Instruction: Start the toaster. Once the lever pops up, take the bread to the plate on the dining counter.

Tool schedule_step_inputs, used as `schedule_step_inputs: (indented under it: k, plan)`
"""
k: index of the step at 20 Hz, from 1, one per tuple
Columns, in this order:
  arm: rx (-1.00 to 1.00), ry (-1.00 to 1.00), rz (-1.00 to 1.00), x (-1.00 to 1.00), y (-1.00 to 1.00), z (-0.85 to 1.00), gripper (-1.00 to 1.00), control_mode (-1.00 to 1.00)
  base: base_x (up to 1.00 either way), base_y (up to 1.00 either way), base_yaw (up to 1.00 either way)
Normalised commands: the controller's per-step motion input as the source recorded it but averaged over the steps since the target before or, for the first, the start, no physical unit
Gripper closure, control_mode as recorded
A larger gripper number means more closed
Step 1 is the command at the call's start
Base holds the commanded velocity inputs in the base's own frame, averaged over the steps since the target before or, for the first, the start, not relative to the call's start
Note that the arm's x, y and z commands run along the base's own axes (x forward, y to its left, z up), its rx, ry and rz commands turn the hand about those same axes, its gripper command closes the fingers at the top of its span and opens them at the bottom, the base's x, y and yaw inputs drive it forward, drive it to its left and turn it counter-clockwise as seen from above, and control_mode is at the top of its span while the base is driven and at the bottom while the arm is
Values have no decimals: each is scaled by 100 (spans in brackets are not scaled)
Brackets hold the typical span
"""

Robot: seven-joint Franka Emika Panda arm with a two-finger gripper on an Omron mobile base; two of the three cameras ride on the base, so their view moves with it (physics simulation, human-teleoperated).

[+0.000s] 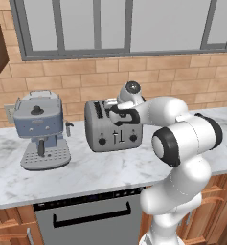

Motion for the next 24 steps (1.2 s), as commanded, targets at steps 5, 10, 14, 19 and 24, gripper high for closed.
schedule_step_inputs:
  k: [5,10,14,19,24]
  plan:
    - [0,0,0,0,0,0,-100,-100,0,0,0]
    - [0,0,0,0,0,0,-100,-100,0,0,0]
    - [0,0,0,0,0,0,-100,-100,0,0,0]
    - [0,0,0,0,0,0,-100,-100,0,0,0]
    - [0,0,0,0,0,0,-100,-100,0,0,0]
